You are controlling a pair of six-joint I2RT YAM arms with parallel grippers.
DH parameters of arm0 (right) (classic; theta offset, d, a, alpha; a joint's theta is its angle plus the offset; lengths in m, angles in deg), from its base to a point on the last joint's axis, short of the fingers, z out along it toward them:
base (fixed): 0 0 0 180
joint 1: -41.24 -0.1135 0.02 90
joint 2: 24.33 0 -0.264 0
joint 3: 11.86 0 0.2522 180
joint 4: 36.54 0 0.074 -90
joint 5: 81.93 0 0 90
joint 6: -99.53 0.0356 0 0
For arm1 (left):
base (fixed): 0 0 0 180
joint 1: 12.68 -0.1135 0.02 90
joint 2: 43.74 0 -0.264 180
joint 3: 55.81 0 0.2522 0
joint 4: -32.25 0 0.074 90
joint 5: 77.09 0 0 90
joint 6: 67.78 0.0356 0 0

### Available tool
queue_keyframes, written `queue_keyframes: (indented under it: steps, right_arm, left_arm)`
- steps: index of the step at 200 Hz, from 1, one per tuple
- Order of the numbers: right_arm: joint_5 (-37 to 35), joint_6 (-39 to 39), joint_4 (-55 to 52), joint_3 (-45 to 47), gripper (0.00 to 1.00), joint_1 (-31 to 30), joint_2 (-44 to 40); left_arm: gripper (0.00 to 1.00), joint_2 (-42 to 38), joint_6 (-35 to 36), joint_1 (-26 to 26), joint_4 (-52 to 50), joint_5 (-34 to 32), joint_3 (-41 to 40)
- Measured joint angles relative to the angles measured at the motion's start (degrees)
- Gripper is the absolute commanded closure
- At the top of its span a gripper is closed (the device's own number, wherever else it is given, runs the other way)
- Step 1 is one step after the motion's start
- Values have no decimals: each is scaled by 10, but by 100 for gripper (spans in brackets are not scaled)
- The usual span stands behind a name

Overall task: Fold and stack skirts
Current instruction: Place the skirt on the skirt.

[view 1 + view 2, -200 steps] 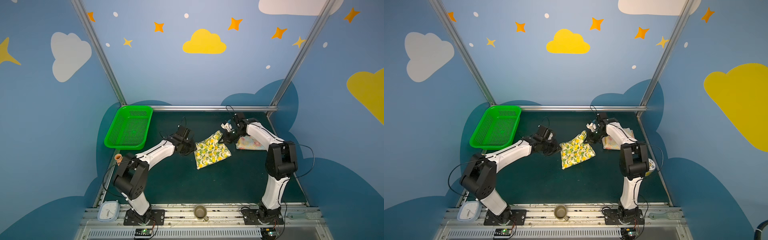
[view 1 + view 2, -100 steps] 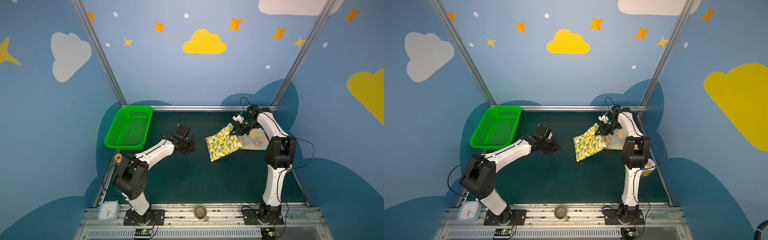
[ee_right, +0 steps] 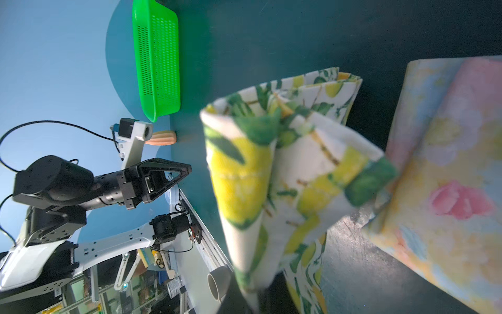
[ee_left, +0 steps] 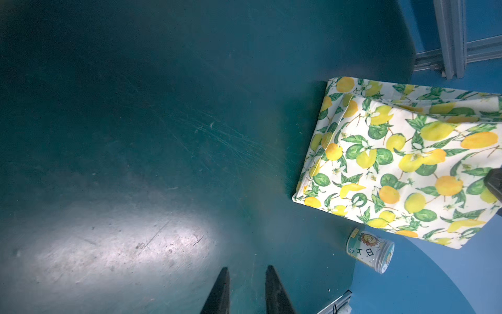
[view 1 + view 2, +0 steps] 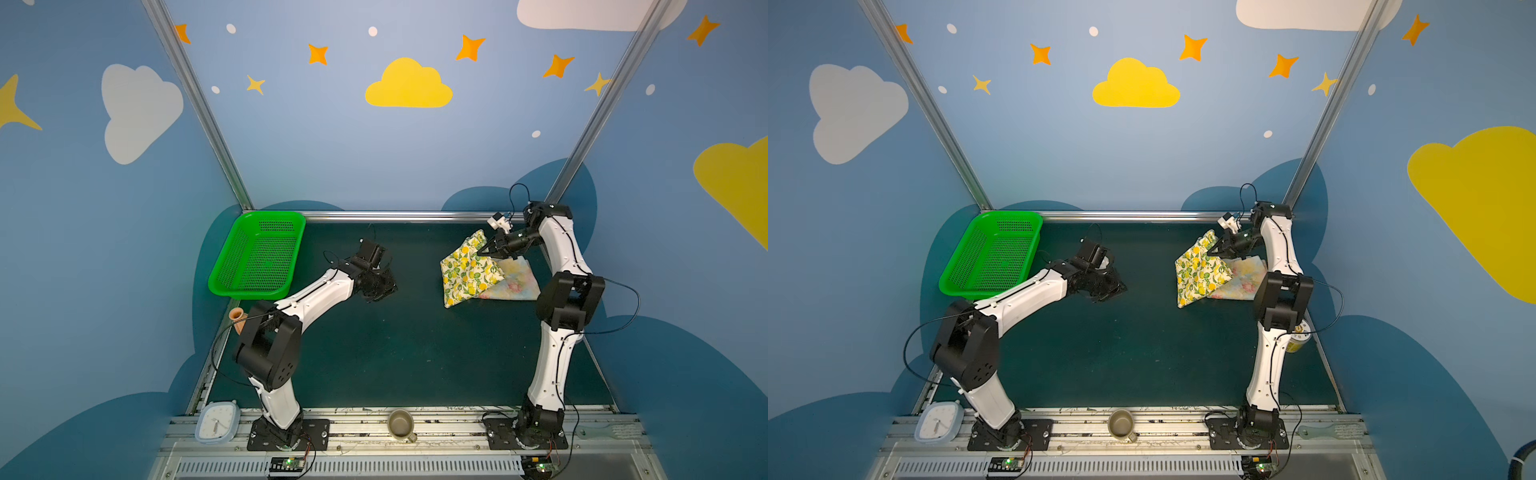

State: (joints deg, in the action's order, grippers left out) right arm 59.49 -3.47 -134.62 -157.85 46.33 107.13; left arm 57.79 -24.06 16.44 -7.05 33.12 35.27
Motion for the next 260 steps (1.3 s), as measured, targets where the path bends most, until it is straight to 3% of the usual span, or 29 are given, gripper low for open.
queue_keyframes:
  steps: [121,195,260]
  right_arm:
    - [142,-51,-8,-9,100,81,19]
    - [174,-22,4,2,100,130,27]
    - [155,33,31,14,100,156,74]
  left_arm:
    - [75,65,0,13,-49,2,87]
    - [75,87,0,19,-68,1,141]
    - [75,101,-1,36,-91,-2,162]
